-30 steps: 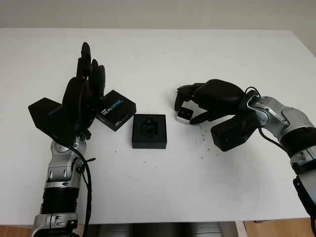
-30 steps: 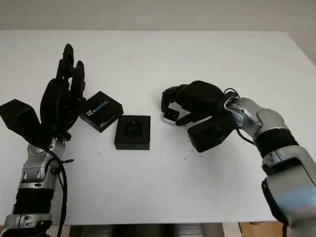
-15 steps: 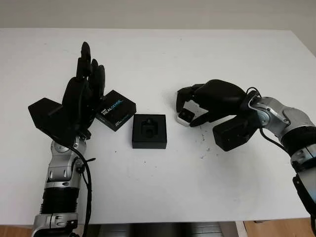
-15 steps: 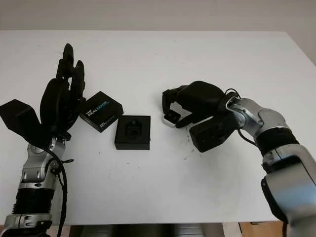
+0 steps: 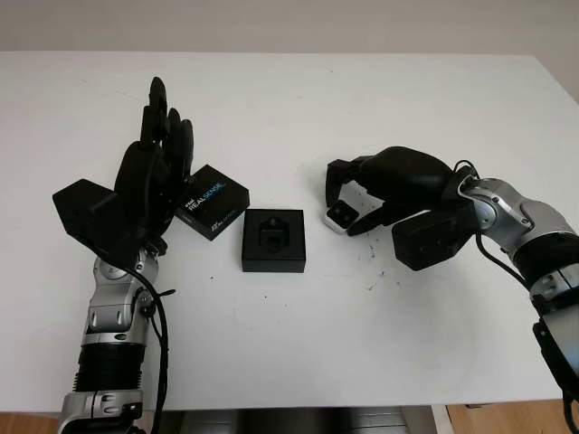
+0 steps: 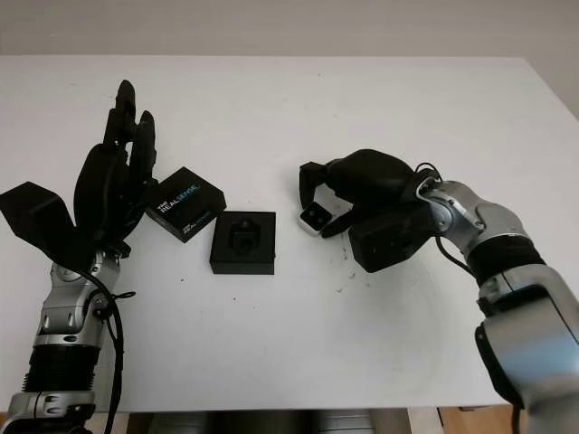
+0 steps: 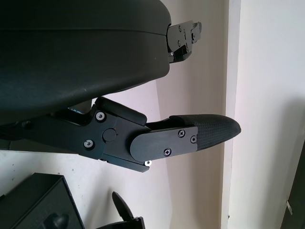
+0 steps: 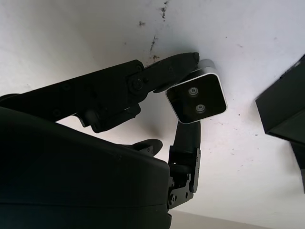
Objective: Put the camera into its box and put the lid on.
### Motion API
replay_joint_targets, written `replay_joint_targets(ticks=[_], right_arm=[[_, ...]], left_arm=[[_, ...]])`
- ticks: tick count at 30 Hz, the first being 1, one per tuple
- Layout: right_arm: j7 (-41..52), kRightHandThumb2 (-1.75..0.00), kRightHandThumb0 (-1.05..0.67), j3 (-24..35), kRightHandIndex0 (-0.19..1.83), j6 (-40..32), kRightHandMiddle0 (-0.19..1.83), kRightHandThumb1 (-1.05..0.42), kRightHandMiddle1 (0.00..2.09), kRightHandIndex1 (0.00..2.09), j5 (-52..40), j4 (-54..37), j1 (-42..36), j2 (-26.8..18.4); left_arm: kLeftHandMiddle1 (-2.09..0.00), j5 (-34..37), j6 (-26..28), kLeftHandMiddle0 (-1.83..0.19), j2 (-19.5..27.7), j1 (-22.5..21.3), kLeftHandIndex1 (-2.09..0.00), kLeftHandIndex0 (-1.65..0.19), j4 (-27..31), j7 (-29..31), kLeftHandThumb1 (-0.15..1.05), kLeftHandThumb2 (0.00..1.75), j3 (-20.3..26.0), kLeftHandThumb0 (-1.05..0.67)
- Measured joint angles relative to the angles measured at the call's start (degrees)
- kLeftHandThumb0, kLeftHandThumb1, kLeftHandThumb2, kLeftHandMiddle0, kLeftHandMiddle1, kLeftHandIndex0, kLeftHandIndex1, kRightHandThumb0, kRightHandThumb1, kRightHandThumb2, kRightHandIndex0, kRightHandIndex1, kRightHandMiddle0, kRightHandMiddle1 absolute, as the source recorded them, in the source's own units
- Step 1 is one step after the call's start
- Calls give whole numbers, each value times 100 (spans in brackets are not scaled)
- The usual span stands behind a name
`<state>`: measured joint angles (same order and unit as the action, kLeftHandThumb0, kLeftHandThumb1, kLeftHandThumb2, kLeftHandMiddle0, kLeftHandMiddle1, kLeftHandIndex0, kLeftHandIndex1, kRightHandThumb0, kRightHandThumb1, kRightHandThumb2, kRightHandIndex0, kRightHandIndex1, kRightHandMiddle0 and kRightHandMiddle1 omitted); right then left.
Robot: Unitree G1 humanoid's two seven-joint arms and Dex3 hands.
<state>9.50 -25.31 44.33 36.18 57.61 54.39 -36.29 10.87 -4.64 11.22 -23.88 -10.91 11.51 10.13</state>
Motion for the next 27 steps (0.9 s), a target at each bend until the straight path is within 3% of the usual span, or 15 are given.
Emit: replay_joint_targets(ticks=[18,27], right_arm=[[1313,-8,-48,759,28,-1003,25,-105,196,27,-1335,-4,-237,302],[1577,-7,-46,1010,18,-1167,25,-105,194,19,-1697,-47,-428,382]], left_arm=[[0,-7,-19,19,-2,0,0,19,-1,76,105,56,-2,-72],[0,-8,-15,19,0,0,0,19,-1,95,105,55,-1,-71]])
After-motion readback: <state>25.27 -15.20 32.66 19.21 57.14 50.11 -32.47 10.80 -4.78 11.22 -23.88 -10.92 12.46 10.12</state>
